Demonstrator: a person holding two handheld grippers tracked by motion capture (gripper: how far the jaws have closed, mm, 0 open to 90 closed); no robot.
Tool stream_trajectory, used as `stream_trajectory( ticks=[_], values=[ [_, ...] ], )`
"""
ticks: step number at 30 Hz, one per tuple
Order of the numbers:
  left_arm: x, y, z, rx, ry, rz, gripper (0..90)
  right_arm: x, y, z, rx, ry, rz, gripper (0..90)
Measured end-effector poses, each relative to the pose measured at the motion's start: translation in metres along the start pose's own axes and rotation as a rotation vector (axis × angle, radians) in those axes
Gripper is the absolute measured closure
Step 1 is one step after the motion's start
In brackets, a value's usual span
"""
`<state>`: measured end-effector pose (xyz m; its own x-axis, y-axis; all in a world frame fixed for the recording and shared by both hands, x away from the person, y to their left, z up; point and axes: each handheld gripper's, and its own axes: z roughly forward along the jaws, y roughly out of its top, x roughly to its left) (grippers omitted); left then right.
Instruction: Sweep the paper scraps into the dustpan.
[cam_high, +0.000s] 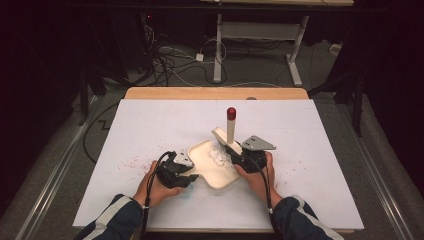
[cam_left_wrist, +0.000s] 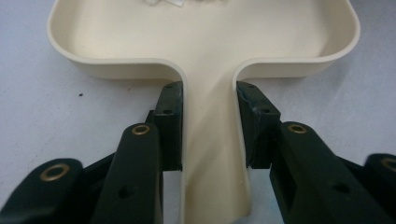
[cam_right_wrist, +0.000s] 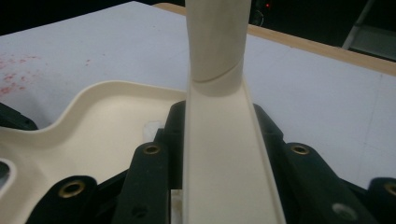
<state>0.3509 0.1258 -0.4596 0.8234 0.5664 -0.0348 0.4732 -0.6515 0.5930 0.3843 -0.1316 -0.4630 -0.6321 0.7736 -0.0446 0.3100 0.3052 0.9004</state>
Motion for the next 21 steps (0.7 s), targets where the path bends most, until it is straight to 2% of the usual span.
stream_trajectory(
  ticks=[8, 12, 15, 19, 21],
  values=[
    [-0.006, 0.007, 0.0, -0.01, -0.004, -0.022, 63.5, 0.027, 0.003, 0.003, -0.01, 0.037, -0.053, 66.9],
    [-0.006, 0.007, 0.0, -0.012, -0.006, -0.027, 63.5, 0.039, 0.008, -0.001, -0.02, 0.079, -0.048, 67.2],
    [-0.004, 0.007, -0.002, -0.016, -0.009, -0.032, 63.5, 0.046, 0.011, -0.002, -0.025, 0.079, -0.075, 67.2],
    [-0.003, 0.006, -0.003, -0.015, -0.007, -0.03, 63.5, 0.043, 0.014, -0.006, -0.043, 0.064, -0.075, 67.4],
    [-0.003, 0.005, -0.003, -0.015, -0.01, -0.029, 63.5, 0.038, 0.018, -0.009, -0.06, 0.07, -0.058, 67.3]
  ],
)
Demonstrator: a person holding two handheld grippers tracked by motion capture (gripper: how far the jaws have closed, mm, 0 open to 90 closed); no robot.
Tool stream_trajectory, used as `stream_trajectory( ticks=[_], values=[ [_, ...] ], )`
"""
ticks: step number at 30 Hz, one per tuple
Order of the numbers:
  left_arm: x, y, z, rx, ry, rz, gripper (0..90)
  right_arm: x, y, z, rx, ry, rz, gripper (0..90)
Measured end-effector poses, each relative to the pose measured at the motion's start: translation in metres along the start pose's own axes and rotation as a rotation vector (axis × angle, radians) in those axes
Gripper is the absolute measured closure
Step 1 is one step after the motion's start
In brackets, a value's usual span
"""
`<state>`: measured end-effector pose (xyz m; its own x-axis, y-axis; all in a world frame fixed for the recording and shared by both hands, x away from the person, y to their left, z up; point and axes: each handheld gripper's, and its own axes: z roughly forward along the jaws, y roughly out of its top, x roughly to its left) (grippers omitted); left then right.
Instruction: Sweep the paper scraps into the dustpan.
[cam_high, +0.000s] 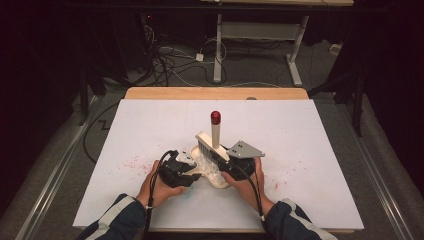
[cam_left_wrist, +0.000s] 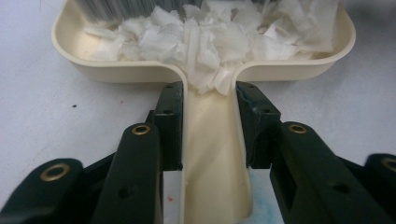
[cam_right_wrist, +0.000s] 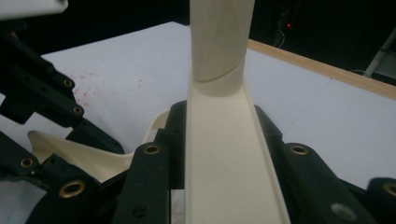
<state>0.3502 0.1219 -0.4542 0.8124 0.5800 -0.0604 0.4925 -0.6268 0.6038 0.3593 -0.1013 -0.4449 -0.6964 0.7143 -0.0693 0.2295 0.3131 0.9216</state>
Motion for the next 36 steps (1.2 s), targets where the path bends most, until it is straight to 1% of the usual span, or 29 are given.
stream_trajectory(
  ticks=[2, 4, 6, 10, 11, 13, 15, 17, 20, 23, 25, 26, 30, 31, 33, 35, 36],
  values=[
    [0.0, 0.0, 0.0, 0.001, 0.0, 0.005, 63.5, -0.004, 0.003, -0.004, -0.016, -0.006, 0.013, 67.4],
    [0.001, -0.001, 0.0, 0.004, 0.003, 0.014, 63.5, -0.009, 0.006, -0.007, -0.03, -0.001, 0.028, 67.3],
    [0.001, -0.001, 0.0, 0.003, 0.002, 0.014, 63.5, -0.014, 0.008, -0.01, -0.048, -0.007, 0.041, 67.3],
    [0.002, -0.002, 0.0, 0.003, 0.0, 0.019, 63.5, -0.022, 0.01, -0.015, -0.069, -0.003, 0.085, 67.3],
    [0.002, -0.002, 0.0, 0.004, 0.002, 0.021, 63.5, -0.024, 0.011, -0.017, -0.081, -0.004, 0.096, 67.3],
    [0.003, -0.003, 0.0, 0.005, 0.004, 0.022, 63.4, -0.026, 0.013, -0.02, -0.098, -0.02, 0.095, 67.3],
    [0.004, -0.004, -0.002, 0.005, 0.006, 0.018, 63.5, -0.031, 0.014, -0.022, -0.099, -0.033, 0.074, 67.3],
    [0.007, -0.006, -0.003, 0.004, 0.004, 0.012, 63.5, -0.037, 0.013, -0.022, -0.099, -0.048, 0.086, 67.4],
    [0.01, -0.007, -0.004, 0.004, 0.0, 0.0, 63.5, -0.046, 0.008, -0.017, -0.079, -0.062, 0.1, 67.3],
    [0.012, -0.008, -0.005, 0.008, 0.001, 0.001, 63.5, -0.055, 0.004, -0.012, -0.06, -0.069, 0.097, 67.3],
    [0.013, -0.009, -0.005, 0.011, 0.002, -0.001, 63.5, -0.061, 0.001, -0.008, -0.05, -0.059, 0.127, 67.3],
    [0.014, -0.009, -0.005, 0.011, 0.003, -0.003, 63.4, -0.063, -0.001, -0.007, -0.041, -0.06, 0.134, 67.4],
    [0.015, -0.009, -0.005, 0.018, 0.007, -0.002, 63.4, -0.07, -0.006, 0.003, -0.003, -0.093, 0.126, 67.3],
    [0.015, -0.01, -0.005, 0.02, 0.007, -0.003, 63.4, -0.072, -0.007, 0.005, 0.015, -0.106, 0.125, 67.3],
    [0.016, -0.01, -0.004, 0.023, 0.007, -0.002, 63.4, -0.076, -0.012, 0.009, 0.06, -0.12, 0.142, 67.3],
    [0.016, -0.011, -0.004, 0.028, 0.007, -0.001, 63.4, -0.079, -0.015, 0.01, 0.07, -0.134, 0.153, 67.3],
    [0.016, -0.011, -0.004, 0.029, 0.008, 0.001, 63.4, -0.08, -0.014, 0.009, 0.076, -0.14, 0.15, 67.3]
  ],
)
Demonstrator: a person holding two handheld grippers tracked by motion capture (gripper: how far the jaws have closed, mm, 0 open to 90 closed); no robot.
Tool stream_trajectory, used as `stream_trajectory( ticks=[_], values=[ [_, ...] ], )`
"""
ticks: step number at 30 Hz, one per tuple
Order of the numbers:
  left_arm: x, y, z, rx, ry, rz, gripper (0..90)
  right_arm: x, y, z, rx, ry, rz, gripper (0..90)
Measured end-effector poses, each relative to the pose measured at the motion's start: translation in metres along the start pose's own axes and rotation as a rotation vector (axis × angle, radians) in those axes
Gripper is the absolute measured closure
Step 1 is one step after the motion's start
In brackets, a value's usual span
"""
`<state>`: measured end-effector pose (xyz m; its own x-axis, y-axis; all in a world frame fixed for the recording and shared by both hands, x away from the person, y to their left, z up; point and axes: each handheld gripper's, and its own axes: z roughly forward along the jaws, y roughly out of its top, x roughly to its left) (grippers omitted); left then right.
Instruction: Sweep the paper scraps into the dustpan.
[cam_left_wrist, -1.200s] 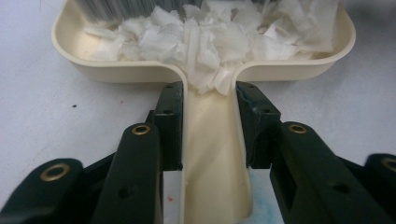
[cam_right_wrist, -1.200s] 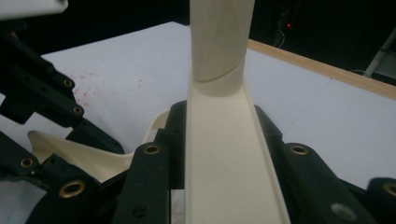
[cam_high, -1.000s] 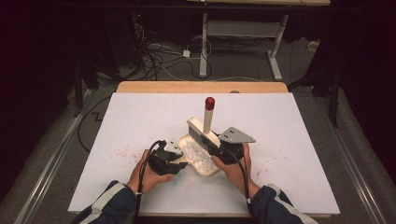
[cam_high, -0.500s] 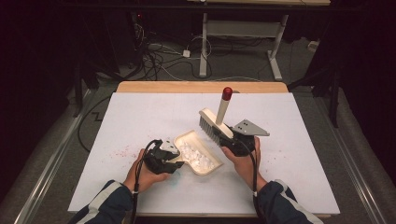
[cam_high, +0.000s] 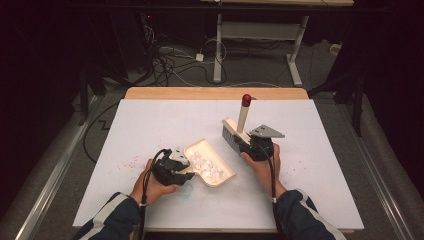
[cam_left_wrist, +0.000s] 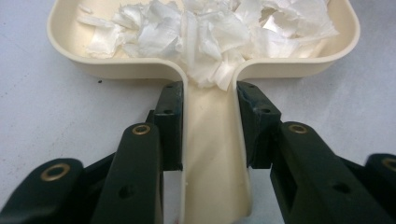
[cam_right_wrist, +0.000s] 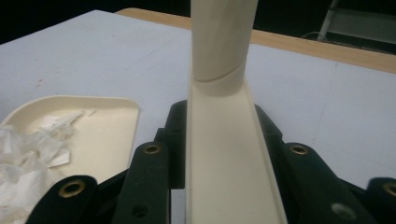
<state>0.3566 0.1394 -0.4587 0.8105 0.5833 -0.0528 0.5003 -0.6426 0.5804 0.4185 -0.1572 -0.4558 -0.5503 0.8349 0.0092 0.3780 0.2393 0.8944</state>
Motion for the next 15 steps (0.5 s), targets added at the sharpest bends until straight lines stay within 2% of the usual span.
stream_trajectory(
  ticks=[4, 10, 12, 15],
  values=[
    [0.0, 0.001, 0.0, -0.004, 0.004, 0.0, 63.4, -0.002, 0.004, -0.007, -0.014, 0.012, 0.007, 67.4],
    [0.0, 0.001, -0.001, -0.005, 0.004, -0.001, 63.4, -0.004, 0.015, -0.025, -0.089, 0.026, 0.01, 67.3],
    [0.001, 0.001, -0.002, -0.007, 0.004, 0.0, 63.4, -0.006, 0.016, -0.028, -0.101, 0.021, 0.01, 67.3],
    [0.001, 0.001, -0.002, -0.009, 0.008, -0.005, 63.4, -0.009, 0.016, -0.027, -0.09, -0.009, -0.005, 67.3]
  ],
)
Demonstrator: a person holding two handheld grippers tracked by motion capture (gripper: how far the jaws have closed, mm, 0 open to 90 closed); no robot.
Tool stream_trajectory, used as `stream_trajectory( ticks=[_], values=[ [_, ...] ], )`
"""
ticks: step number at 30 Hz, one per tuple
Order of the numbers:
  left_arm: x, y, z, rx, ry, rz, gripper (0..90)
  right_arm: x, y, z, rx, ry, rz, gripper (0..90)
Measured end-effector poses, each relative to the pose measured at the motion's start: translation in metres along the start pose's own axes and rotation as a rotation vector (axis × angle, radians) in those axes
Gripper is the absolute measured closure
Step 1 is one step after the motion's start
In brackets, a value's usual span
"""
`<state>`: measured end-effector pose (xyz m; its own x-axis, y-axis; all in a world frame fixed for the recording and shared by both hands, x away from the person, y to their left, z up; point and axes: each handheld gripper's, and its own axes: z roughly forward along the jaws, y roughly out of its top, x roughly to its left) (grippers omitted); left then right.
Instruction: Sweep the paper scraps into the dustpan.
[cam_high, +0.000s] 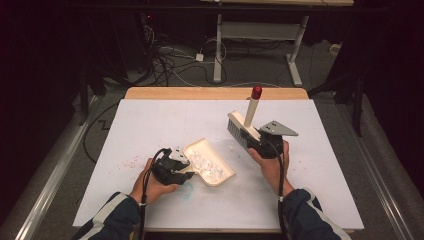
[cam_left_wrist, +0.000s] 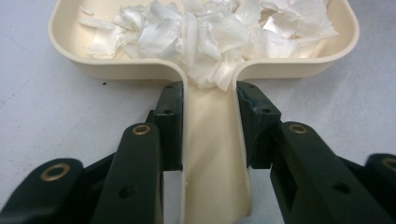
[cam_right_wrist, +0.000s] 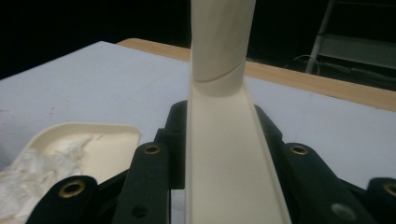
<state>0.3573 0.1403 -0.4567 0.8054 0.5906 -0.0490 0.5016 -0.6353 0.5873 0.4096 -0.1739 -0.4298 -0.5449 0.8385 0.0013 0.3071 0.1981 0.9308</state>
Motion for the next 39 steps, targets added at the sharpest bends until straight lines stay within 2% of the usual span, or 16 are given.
stream_trajectory(
  ticks=[5, 7, 11, 17, 20, 23, 26, 30, 34, 39],
  values=[
    [0.0, 0.001, 0.001, 0.002, 0.002, 0.001, 63.4, -0.004, -0.012, 0.011, 0.054, -0.073, -0.07, 67.3],
    [0.0, 0.001, 0.001, 0.002, 0.002, 0.002, 63.4, -0.002, -0.016, 0.014, 0.083, -0.073, -0.106, 67.3],
    [0.0, 0.002, 0.001, 0.004, 0.008, 0.006, 63.4, 0.008, -0.021, 0.015, 0.093, -0.013, -0.131, 67.3],
    [0.001, 0.001, 0.001, 0.006, 0.015, 0.007, 63.4, 0.031, -0.027, 0.007, 0.099, 0.075, -0.172, 67.1],
    [0.001, 0.001, 0.001, 0.006, 0.015, 0.007, 63.4, 0.041, -0.028, 0.0, 0.102, 0.126, -0.168, 67.2],
    [0.001, 0.001, 0.001, 0.007, 0.016, 0.009, 63.4, 0.048, -0.028, -0.004, 0.107, 0.185, -0.141, 67.3],
    [0.001, 0.001, 0.0, 0.009, 0.016, 0.011, 63.4, 0.055, -0.025, -0.008, 0.097, 0.214, -0.154, 67.3],
    [0.002, 0.0, 0.0, 0.01, 0.016, 0.013, 63.4, 0.056, -0.017, -0.014, 0.081, 0.263, -0.145, 67.3],
    [0.002, 0.0, 0.0, 0.01, 0.017, 0.014, 63.4, 0.054, -0.01, -0.019, 0.059, 0.257, -0.16, 67.3],
    [0.003, 0.0, 0.0, 0.009, 0.016, 0.009, 63.4, 0.042, -0.003, -0.021, 0.029, 0.197, -0.182, 67.3]
  ],
)
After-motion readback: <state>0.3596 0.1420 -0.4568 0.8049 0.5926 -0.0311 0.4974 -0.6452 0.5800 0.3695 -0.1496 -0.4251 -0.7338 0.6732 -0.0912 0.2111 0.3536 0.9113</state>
